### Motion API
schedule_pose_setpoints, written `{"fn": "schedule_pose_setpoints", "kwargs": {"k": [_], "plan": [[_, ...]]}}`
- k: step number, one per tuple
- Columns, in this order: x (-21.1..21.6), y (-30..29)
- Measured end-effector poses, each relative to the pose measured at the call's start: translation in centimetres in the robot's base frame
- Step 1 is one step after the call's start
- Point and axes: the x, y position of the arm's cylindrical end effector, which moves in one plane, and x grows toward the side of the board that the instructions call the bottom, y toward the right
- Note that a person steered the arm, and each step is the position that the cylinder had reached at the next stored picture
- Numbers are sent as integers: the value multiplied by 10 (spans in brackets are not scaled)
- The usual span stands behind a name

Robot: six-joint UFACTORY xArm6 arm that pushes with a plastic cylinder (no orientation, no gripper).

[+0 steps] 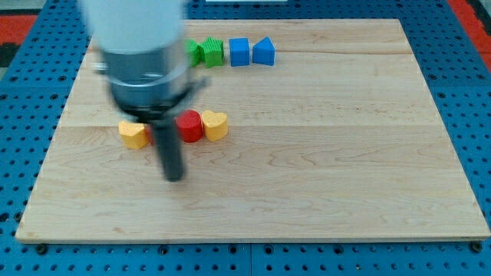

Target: Nudge yellow hexagon along with line of blocks a bit right

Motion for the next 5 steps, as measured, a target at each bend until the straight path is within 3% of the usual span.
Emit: {"fn": "schedule_pose_setpoints", "kwargs": {"k": [2,3,4,5], "plan": [[-20,-155],[-59,-152],[-69,-92],[-69,17]]}}
